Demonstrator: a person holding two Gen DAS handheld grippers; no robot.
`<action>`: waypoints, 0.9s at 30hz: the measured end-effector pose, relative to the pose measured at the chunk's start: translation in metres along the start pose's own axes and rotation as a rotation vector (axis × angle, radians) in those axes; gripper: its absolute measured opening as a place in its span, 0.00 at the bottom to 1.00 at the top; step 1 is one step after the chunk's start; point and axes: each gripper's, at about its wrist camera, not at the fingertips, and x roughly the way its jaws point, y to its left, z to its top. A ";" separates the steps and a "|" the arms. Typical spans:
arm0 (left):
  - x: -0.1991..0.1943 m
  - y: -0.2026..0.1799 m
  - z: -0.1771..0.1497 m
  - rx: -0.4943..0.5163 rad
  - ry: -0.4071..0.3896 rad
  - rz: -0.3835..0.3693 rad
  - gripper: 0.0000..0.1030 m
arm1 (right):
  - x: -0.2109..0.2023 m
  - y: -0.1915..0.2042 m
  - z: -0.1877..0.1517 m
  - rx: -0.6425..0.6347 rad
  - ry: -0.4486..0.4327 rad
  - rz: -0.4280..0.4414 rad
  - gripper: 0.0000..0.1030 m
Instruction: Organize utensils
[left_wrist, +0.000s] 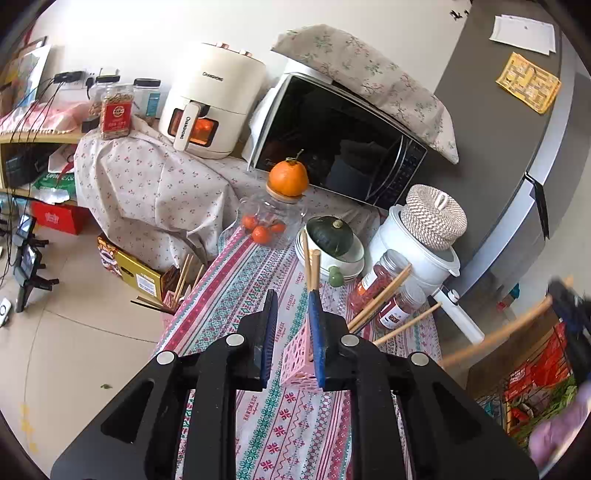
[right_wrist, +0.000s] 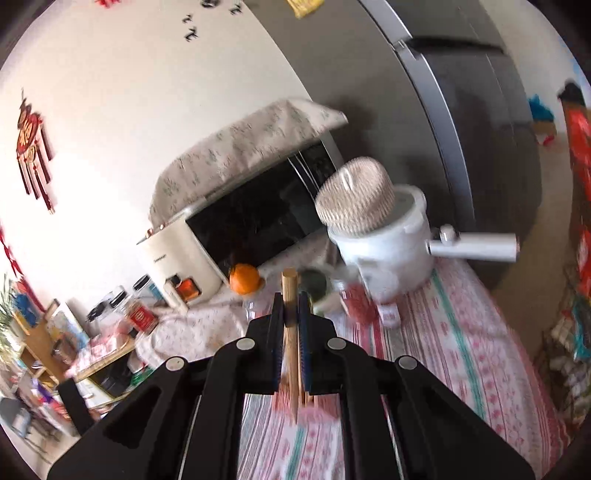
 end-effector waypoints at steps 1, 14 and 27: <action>0.001 0.001 0.001 -0.004 0.002 -0.003 0.17 | 0.006 0.008 0.002 -0.018 -0.014 -0.008 0.08; 0.008 0.011 0.004 -0.008 0.020 -0.020 0.24 | 0.078 0.035 -0.044 -0.121 0.024 -0.078 0.20; -0.028 -0.032 -0.024 0.142 -0.099 0.049 0.41 | 0.011 0.014 -0.074 -0.233 0.017 -0.236 0.56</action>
